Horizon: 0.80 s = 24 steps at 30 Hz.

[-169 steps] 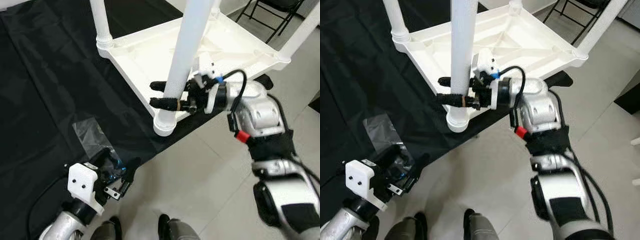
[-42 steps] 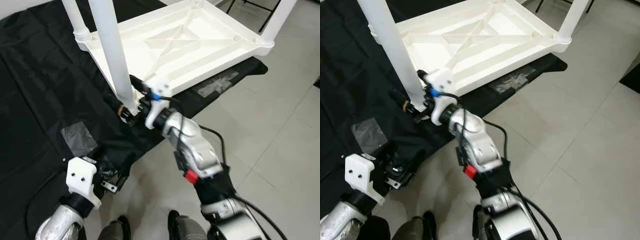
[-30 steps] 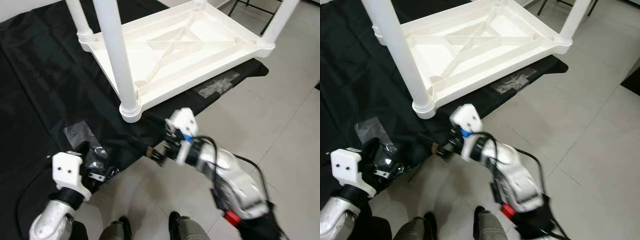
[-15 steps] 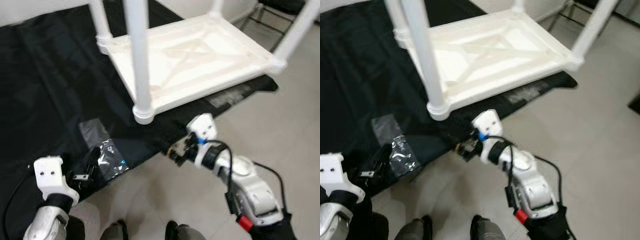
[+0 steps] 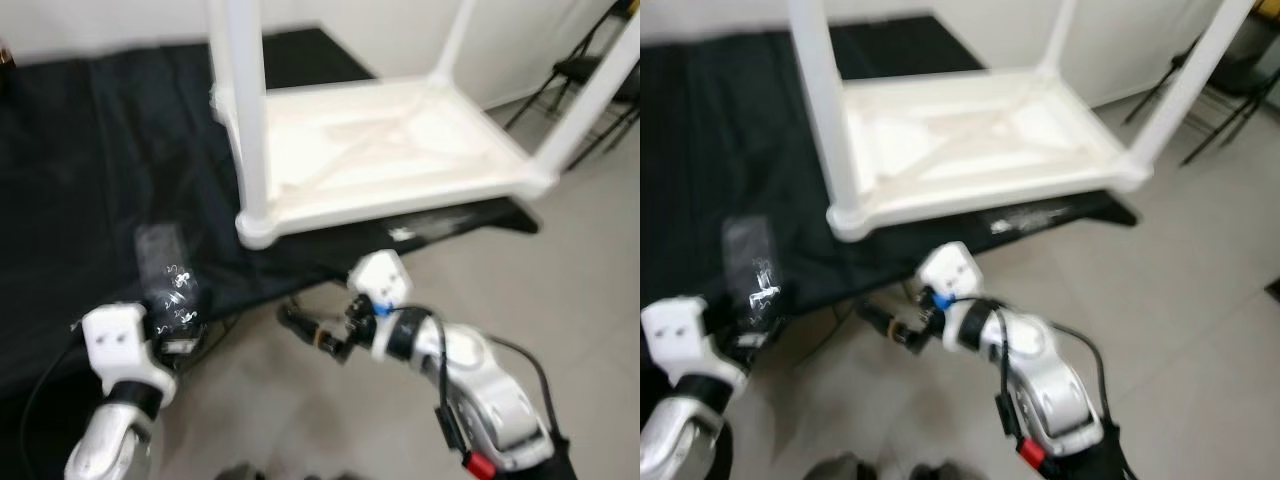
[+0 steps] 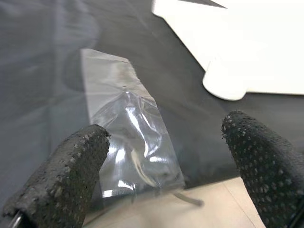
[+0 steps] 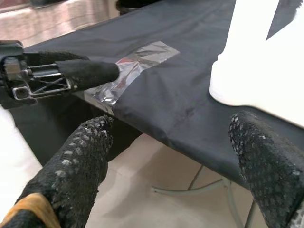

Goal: Building children table

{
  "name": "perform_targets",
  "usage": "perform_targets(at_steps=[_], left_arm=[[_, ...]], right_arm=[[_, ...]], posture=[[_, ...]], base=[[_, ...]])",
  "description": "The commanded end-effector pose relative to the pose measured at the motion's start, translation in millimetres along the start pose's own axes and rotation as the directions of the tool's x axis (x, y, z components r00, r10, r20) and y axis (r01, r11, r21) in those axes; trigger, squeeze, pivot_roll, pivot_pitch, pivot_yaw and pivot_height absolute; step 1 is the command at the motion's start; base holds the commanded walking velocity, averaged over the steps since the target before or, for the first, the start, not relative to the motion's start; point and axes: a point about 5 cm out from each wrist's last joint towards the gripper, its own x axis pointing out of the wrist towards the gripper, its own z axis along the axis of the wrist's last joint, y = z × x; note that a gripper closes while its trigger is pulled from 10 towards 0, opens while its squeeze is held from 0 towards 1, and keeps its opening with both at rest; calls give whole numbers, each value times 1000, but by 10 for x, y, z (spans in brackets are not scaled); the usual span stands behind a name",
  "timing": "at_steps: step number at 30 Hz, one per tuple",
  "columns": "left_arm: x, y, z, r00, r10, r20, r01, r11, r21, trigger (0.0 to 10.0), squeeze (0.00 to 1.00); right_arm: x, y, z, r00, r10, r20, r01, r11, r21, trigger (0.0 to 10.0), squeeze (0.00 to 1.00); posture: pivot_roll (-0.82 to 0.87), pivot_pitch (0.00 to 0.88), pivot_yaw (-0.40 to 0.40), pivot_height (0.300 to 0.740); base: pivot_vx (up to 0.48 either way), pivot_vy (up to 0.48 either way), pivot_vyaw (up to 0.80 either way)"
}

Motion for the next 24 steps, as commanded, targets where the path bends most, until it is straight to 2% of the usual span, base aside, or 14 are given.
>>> perform_targets(at_steps=[1, 10, 14, 17, 18, 19, 21, 24], left_arm=[[-15, -25, -71, 999, 0, -41, 1, 1000, 18, 10000, 0], [-88, -57, -133, 996, -9, -91, 12, 999, 31, 10000, 0], [-227, -125, -216, 986, -56, -157, 64, 997, 50, 10000, 0], [-209, -126, -216, 986, -66, -152, 71, 997, 30, 10000, 0], [-167, -124, -206, 988, -65, -138, 69, 997, 23, 10000, 0], [-122, -126, -193, 990, -63, -123, 65, 998, 15, 10000, 0], [-85, -129, -178, 992, -60, -109, 61, 998, 9, 10000, 0], [-17, -139, -149, 995, -51, -88, 51, 999, 2, 10000, 0]], right_arm=[[-5, 3, -31, 1000, -11, -9, 11, 1000, -1, 10000, 0], [-82, -103, -214, 992, -101, -77, 102, 995, 21, 10000, 0], [-263, -127, -436, 973, -174, -150, 185, 981, 61, 10000, 0], [-281, -123, -468, 966, -212, -147, 227, 969, 98, 10000, 0], [-277, -120, -516, 953, -241, -181, 261, 961, 94, 10000, 0], [-285, -137, -467, 957, -266, -115, 280, 951, 129, 10000, 0], [-283, -149, -496, 949, -278, -150, 296, 949, 109, 10000, 0], [-254, -140, -452, 958, -266, -103, 280, 949, 149, 10000, 0]], posture=[[36, 133, -34, 740], [36, 129, -39, 740], [32, 130, -48, 740], [31, 131, -51, 740], [28, 127, -49, 740], [17, 124, -47, 740], [17, 124, -47, 740], [17, 121, -46, 740]], base=[[0, 0, 794], [0, 0, 795], [0, 0, 794], [0, 0, 794], [289, 0, 0], [307, 0, 0], [321, 0, 378], [352, 0, 794]])
